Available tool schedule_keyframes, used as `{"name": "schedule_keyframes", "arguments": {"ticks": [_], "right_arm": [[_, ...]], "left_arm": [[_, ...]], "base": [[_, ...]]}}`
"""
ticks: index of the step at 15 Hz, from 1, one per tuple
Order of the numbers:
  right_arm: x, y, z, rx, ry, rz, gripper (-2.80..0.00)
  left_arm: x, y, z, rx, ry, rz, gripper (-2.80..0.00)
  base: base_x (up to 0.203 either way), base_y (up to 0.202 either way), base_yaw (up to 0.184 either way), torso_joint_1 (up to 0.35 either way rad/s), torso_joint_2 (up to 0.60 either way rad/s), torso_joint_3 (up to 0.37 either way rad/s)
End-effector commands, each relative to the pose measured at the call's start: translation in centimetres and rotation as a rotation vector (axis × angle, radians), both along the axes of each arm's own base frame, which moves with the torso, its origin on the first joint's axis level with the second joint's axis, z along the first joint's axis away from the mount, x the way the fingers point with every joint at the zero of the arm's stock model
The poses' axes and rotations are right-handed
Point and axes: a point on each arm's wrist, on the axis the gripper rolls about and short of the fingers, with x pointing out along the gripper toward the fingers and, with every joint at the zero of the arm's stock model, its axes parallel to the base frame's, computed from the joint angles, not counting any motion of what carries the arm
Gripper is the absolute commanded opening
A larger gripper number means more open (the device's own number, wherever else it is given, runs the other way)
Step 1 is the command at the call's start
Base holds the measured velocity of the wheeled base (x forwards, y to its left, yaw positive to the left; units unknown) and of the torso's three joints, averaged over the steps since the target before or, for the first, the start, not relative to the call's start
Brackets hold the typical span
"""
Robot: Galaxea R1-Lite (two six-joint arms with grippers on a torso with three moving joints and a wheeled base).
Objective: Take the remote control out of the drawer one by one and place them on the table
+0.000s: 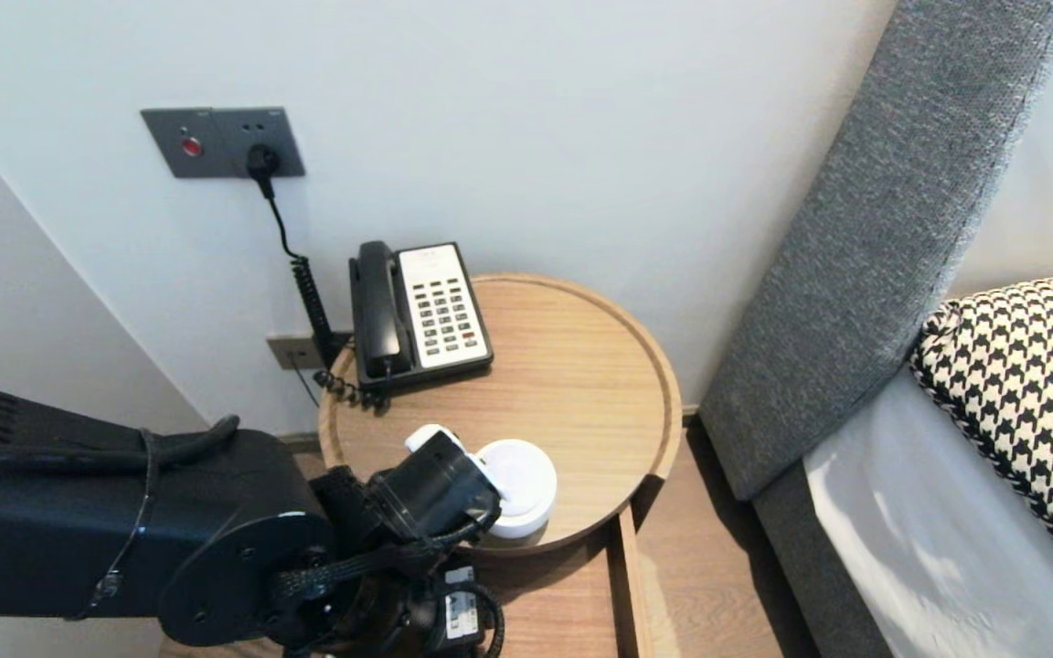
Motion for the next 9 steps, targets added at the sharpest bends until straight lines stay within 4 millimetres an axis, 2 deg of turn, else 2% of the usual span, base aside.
{"name": "schedule_keyframes", "arguments": {"ticks": [1,6,9], "right_arm": [[0.2,0.0,-0.7,0.0,0.026,0.0,-2.8],[0.2,0.0,-0.7,0.0,0.026,0.0,-2.8],[0.2,0.0,-0.7,0.0,0.026,0.0,-2.8]], "left_arm": [[0.3,-0.3,-0.9,0.02,-0.004,0.009,0.0],[1.8,0.7,-1.1,0.022,-0.046,0.027,0.0],[2.0,0.6,-1.6,0.004,-0.069,0.018,0.0]], "base": [[0.0,0.0,0.0,0.0,0.0,0.0],[0.0,0.0,0.0,0.0,0.0,0.0],[0.0,0.0,0.0,0.0,0.0,0.0]]}}
